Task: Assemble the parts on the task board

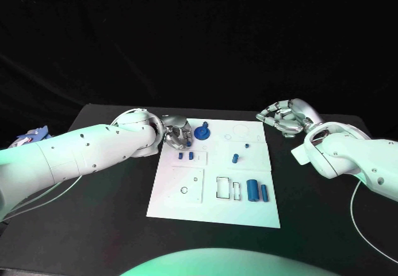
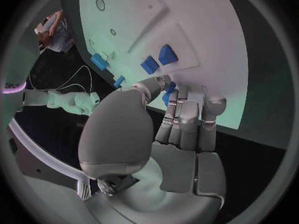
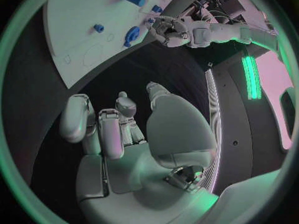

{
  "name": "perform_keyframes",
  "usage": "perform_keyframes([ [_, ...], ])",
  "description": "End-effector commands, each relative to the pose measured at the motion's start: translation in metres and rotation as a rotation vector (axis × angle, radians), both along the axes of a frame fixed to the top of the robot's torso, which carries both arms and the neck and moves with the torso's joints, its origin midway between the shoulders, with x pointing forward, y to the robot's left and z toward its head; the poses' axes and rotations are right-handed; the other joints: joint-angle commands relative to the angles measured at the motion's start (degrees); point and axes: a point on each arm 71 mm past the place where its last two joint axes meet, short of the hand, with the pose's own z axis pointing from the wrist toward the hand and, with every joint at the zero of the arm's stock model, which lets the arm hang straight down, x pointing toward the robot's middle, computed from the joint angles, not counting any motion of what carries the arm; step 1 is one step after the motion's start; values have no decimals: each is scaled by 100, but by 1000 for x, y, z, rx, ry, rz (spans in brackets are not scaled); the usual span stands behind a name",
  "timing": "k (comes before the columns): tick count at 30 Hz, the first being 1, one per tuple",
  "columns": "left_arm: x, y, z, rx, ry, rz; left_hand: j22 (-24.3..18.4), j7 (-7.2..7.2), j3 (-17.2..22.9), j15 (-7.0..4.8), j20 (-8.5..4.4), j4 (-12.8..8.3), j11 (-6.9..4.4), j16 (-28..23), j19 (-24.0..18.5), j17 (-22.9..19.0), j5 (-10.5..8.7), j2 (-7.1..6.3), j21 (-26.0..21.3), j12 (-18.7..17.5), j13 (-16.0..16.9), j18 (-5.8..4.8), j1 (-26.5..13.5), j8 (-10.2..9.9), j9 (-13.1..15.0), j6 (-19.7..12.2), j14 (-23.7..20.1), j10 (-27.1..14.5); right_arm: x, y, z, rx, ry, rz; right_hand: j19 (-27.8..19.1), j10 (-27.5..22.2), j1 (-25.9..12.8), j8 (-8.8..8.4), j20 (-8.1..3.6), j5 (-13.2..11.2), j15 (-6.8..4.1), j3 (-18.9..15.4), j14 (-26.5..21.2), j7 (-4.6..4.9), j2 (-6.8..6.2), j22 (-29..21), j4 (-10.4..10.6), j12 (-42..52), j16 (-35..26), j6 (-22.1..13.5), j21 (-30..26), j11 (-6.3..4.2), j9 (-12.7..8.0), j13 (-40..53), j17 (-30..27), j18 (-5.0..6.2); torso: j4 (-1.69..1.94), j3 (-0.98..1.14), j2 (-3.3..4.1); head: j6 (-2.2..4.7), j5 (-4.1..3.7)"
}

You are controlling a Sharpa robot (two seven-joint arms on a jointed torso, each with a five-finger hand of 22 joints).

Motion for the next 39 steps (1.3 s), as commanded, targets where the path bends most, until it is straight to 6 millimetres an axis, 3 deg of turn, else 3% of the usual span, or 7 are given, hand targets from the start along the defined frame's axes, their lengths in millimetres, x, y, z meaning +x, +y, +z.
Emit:
perform_keyframes([
  [1, -1, 0, -1, 21, 10, -9, -27, 23, -49, 13, -10, 5, 10, -29, -61, -31, -11, -50, -33, -35, 7, 58, -10, -47, -13, -64, -48, -91, 0, 1, 0, -4, -4, 8, -32, -35, 2, 22, -1, 30, -39, -28, 232, -11, 67, 10, -5, -16, -29, -38, -21, 5, -9, -5, -5, 76, -3, 2, -2, 5, 3],
  [9, 1, 9, 1, 6, -16, 12, -76, 40, -91, 44, 17, -3, 47, -27, -97, -84, -5, -49, -66, -85, -11, 67, 14, -144, -38, -177, -83, -266, 1, -2, -2, -12, 8, 1, -176, -825, 198, 64, 10, 40, -32, 12, 159, 1, 123, -136, -23, -863, -142, -91, -275, 13, -45, -1014, -185, 123, -3, 4, 0, 4, -3],
  [15, 5, 27, 6, -72, -46, 68, -226, 106, 39, 71, 39, -63, 86, -101, -204, -326, 12, 88, -144, -80, -34, 102, 182, -137, -23, -70, -189, -304, 3, -3, -5, -63, 22, 39, -498, -1247, 1455, 11, -13, -250, -38, 1438, -109, 42, -209, -475, -507, -2462, -633, 12, -908, 10, -255, -2438, -965, 239, -4, 6, -8, 29, -21],
  [23, 8, 51, 16, -344, -24, 195, -608, 93, 298, 21, 3, -173, 32, -367, -519, -961, 5, 169, -333, 133, 8, 193, 287, -122, -4, 115, -446, 46, 2, 1, -9, -252, 5, 164, -538, -1046, 1309, -189, 41, -663, 25, 2478, -142, 85, -627, -449, -961, -3929, -683, 359, -1020, 100, -466, -3655, -1064, 251, -7, 0, -5, 112, -159],
  [24, 9, 53, 18, -407, -18, 210, -1043, 100, 323, 14, -12, -153, 30, -661, -890, -1682, 5, 194, -578, 171, 18, 282, 245, -144, -9, 105, -777, 42, 2, 2, -10, -285, 1, 183, -547, -935, 1245, -220, 54, -715, 46, 2572, -148, 98, -666, -436, -1076, -4196, -687, 405, -1035, 111, -492, -3870, -1081, 257, -8, 0, -3, 120, -171],
  [32, 6, 65, 35, -1027, 67, 347, -1679, 89, 26, 67, 71, 69, 41, -1369, -1742, -2403, 0, 253, -1374, 478, 108, 346, -81, -171, 41, 79, -1769, -119, -6, 20, -18, -573, -71, 308, -475, -849, 998, -314, 45, -854, 31, 2698, -94, -10, -733, -307, -1267, -4808, -597, 582, -920, 93, -557, -4373, -969, 232, 0, -3, 0, 169, -271],
  [39, -3, 66, 41, -1260, 109, 376, -1887, -16, -224, 6, 54, 87, -78, -1535, -1813, -2556, 6, 340, -1733, 855, 253, 346, -87, -92, 125, 221, -1975, 149, -8, 35, -22, -705, -139, 333, -271, -761, 883, -331, 32, -941, 43, 2691, 15, -7, -782, -103, -1295, -4954, -453, 668, -608, 101, -570, -4536, -753, 166, -13, -9, 7, 187, -356],
])
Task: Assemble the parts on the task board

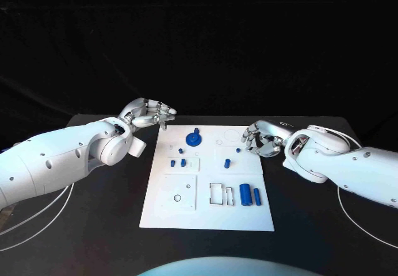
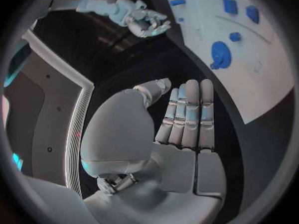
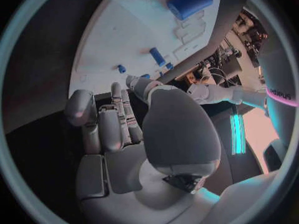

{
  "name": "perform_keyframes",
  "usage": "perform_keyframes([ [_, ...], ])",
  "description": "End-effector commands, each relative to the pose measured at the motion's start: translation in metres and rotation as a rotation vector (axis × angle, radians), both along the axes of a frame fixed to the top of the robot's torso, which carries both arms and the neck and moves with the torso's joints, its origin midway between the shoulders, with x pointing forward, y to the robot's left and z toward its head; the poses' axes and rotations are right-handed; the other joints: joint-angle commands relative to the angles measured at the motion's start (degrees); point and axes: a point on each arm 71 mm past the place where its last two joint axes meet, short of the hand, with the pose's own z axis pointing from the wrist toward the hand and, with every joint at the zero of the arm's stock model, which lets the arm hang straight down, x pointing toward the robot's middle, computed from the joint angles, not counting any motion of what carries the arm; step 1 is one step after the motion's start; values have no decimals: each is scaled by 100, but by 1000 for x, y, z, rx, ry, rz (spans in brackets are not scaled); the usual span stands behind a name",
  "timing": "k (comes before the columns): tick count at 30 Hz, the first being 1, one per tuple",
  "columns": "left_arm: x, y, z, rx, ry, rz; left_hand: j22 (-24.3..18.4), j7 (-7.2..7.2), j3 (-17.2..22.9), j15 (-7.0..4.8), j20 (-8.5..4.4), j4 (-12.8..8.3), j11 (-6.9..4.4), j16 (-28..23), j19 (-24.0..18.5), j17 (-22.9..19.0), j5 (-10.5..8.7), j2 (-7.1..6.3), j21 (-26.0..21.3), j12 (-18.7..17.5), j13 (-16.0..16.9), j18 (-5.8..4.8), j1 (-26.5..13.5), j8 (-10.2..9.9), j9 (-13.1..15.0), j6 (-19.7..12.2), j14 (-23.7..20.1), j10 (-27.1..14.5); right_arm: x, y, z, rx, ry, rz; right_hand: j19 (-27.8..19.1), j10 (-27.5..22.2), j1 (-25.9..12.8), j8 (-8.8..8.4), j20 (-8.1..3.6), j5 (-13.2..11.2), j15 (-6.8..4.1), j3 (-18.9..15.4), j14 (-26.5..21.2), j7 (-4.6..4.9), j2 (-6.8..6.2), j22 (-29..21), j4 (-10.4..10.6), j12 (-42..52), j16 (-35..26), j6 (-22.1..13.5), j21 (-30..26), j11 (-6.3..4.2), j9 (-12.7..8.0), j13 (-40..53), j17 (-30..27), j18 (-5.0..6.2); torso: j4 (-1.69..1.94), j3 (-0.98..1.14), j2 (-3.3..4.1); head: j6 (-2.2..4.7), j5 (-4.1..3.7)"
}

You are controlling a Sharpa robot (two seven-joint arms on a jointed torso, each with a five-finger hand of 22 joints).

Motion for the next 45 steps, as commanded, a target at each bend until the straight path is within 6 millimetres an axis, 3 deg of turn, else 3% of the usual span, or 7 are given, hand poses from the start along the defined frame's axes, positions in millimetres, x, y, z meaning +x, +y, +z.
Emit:
perform_keyframes([
  [1, -3, 2, 7, -274, -6, 71, -34, -21, -57, -19, -23, 5, -31, -37, 4, -25, 7, 46, -52, 89, 41, 76, 9, 27, 16, 39, -30, 64, -1, 6, -4, -175, -72, 33, 85, 82, -71, -41, -8, -44, 4, 1, 71, -2, -9, 70, -46, -46, 65, 53, 107, -2, -12, -39, 70, -23, 0, -9, 8, 6, -59],
  [8, -10, -1, 9, -318, -13, 65, -50, -26, -75, -31, -33, -21, -44, -47, 23, -40, 9, 48, -76, 143, 67, 77, 38, 20, 21, 34, -29, 79, 0, 19, -11, -213, -117, 37, 168, 117, -135, -81, -16, -48, 22, -5, 119, 41, -41, 149, -43, -123, 111, 52, 225, 24, -30, -125, 132, -50, 22, 8, 18, -8, -59],
  [19, -14, -3, 10, -331, -15, 56, -56, -22, -86, -31, -37, -32, -42, -53, 30, -46, 8, 41, -86, 160, 75, 76, 45, 13, 21, 26, -34, 73, 1, 32, -18, -228, -130, 49, 230, 148, -133, -97, -7, -44, 28, 23, 143, 59, -17, 211, -54, -155, 138, 66, 320, 32, -38, -169, 173, -72, 25, 1, 28, -37, -88],
  [38, -16, -2, 10, -326, -3, 59, -77, 8, -112, -17, -44, -64, -16, -65, 52, -68, 11, 31, -120, 196, 97, 71, 70, -29, 16, -29, -42, -12, 5, 34, -27, -279, -100, 44, 334, 463, -62, -31, -36, -179, -42, 129, 176, -11, 141, 348, -176, -122, 169, 303, 492, -52, -7, -233, 215, -103, 23, 10, 20, -94, -62],
  [45, -16, -1, 10, -323, 3, 61, -81, 17, -116, -12, -44, -74, -7, -66, 59, -72, 12, 31, -126, 202, 101, 70, 78, -40, 15, -44, -42, -40, 2, 37, -31, -291, -88, 53, 413, 626, -35, 38, -68, -208, -100, 166, 198, -77, 216, 449, -265, -77, 205, 472, 634, -118, 30, -229, 273, -131, 16, 10, 17, -108, -54],
])
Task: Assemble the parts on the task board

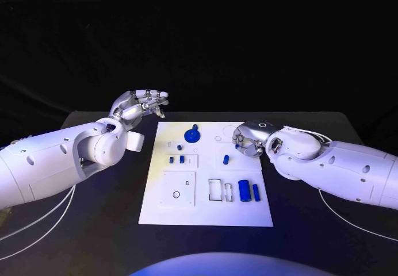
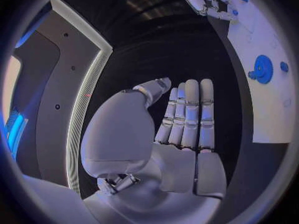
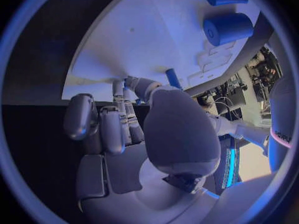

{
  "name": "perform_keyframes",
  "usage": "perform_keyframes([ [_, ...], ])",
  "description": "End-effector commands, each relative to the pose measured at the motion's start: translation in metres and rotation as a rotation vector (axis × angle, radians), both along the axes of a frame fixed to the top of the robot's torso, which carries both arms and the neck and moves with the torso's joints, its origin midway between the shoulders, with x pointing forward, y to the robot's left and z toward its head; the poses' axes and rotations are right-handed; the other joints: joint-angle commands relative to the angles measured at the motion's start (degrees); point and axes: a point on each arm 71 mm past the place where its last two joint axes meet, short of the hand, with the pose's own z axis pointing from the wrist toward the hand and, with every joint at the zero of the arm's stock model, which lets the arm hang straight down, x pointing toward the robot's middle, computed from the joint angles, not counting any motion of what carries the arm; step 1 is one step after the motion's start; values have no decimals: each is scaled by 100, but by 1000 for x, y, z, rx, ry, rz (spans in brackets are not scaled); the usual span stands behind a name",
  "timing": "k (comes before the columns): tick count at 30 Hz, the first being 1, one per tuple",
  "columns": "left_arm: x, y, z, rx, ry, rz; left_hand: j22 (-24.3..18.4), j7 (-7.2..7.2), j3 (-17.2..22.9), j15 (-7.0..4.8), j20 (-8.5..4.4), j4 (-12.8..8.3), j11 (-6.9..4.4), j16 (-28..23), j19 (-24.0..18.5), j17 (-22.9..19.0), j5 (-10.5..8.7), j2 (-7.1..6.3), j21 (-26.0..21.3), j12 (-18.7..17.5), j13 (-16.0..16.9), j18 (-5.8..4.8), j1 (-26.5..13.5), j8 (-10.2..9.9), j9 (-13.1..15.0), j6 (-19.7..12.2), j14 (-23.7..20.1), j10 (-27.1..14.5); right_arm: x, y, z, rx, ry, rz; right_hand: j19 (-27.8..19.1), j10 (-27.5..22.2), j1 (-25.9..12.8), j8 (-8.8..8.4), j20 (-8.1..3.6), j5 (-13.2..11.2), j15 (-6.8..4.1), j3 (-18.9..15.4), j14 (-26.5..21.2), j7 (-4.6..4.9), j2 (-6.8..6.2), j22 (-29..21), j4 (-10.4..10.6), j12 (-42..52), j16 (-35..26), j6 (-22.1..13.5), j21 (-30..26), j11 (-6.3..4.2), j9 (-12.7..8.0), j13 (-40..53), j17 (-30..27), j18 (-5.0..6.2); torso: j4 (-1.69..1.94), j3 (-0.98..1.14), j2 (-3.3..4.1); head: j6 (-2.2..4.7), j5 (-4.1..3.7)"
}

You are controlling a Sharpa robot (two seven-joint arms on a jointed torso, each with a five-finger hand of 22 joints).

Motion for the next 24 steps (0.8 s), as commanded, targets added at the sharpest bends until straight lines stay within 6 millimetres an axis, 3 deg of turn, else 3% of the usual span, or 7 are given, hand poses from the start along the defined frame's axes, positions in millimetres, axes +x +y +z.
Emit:
perform_keyframes([
  [1, 0, -1, 1, -7, 0, 1, -8, 18, -24, 9, -11, -13, -9, -22, 27, -11, 13, 8, -23, 39, 9, 72, 58, -40, 0, -45, -23, -43, -4, 0, -9, -53, 33, 3, 68, 103, 14, 55, -9, -48, -71, -3, 161, -22, 100, 329, -60, 54, 30, 115, 72, -38, 24, 16, 6, -67, -3, 1, -3, -12, 4],
  [12, 0, -1, 0, -2, 6, 1, -11, 27, -26, 15, -10, -28, 1, -23, 34, -17, 14, 9, -29, 45, 13, 71, 73, -51, 0, -58, -26, -80, -7, 3, -13, -63, 35, 7, 183, 237, 17, 125, -56, -114, -134, 41, 171, -86, 230, 461, -133, 74, 40, 267, 273, -103, 73, 35, 23, -110, 5, -7, 2, -23, -20],
  [24, 0, -1, 0, 2, 14, -3, -17, 51, -38, 36, -2, -49, 29, -37, 33, -34, 15, 0, -47, 57, 20, 66, 83, -79, -3, -98, -52, -168, -7, 4, -13, -49, -3, -7, 205, 248, 6, 133, -63, -142, -140, 52, 175, -91, 261, 486, -135, 67, 46, 283, 312, -107, 82, 36, 32, -119, 5, -8, -4, -38, -31],
])
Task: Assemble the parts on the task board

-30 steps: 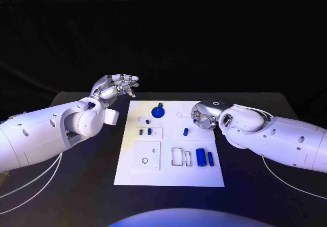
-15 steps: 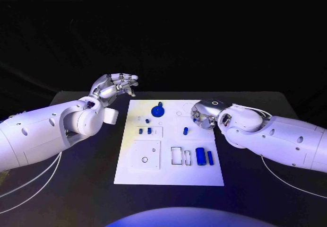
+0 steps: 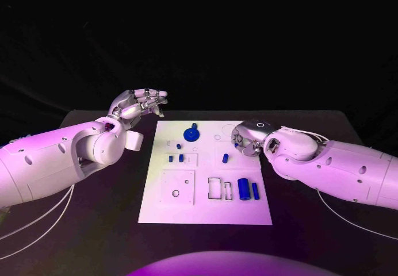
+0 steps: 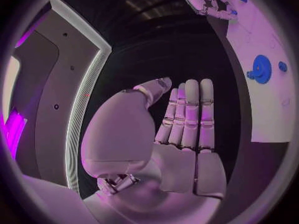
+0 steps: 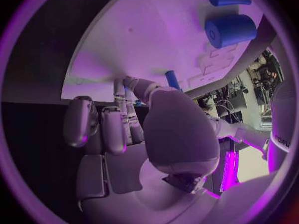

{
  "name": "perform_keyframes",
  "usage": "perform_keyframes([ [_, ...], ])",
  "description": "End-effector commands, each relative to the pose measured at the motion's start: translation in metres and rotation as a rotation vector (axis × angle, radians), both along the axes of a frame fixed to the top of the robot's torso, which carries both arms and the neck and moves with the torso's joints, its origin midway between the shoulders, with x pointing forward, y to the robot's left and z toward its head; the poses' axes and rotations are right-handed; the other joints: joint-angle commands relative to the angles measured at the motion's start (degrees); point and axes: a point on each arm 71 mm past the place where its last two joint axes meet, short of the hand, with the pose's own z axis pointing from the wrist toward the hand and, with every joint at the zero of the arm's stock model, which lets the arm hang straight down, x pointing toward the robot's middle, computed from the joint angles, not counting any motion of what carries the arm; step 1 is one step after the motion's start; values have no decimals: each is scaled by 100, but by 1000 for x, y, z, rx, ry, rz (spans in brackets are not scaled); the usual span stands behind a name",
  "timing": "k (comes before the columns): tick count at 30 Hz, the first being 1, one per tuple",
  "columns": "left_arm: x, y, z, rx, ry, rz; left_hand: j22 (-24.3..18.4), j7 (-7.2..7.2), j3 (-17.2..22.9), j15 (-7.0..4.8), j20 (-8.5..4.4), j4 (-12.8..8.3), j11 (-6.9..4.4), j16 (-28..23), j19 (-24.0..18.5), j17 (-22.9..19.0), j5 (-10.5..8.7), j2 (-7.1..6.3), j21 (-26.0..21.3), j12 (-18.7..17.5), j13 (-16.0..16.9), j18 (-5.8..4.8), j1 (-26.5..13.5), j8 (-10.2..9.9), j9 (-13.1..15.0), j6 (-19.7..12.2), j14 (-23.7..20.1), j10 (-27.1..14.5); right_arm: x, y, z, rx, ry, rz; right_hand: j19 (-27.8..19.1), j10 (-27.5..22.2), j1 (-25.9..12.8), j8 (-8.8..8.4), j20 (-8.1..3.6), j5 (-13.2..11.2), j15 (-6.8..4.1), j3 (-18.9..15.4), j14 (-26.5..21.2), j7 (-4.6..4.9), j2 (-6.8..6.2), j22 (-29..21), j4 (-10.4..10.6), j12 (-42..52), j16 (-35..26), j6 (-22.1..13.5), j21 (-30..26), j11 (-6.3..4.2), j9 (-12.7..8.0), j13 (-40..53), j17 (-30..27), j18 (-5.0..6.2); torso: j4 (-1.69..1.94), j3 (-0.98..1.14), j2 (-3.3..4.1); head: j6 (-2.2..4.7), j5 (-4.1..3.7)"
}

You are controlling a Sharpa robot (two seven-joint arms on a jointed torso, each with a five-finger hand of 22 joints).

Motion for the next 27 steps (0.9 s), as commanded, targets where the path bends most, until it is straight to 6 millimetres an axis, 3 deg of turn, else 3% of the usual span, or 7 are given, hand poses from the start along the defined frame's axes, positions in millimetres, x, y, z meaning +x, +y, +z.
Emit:
perform_keyframes([
  [1, 0, -2, 0, -2, 4, -5, -7, 11, -7, 17, 6, -18, -9, -37, 25, -8, 15, 0, -26, 29, 10, 67, 36, -36, -3, -58, -34, -49, -4, 0, -9, -26, 10, -7, 32, 46, -18, 24, -4, -43, -39, 10, 197, -5, 60, 491, -36, 1, 28, 59, 51, 7, 4, -9, 12, -100, 2, -1, -6, 1, -6],
  [27, 2, 0, -1, 6, 13, 6, -24, 51, -21, 57, 32, -30, 37, -73, -1, -44, 19, 3, -72, 54, 20, 62, 29, -74, -4, -118, -102, -199, -14, -5, 18, 107, -106, 4, 90, 59, -24, 33, -11, -40, -46, 26, 204, -13, 75, 554, -49, -7, 38, 72, 158, 0, 14, -9, 28, -124, -7, 3, -10, 71, 49],
])
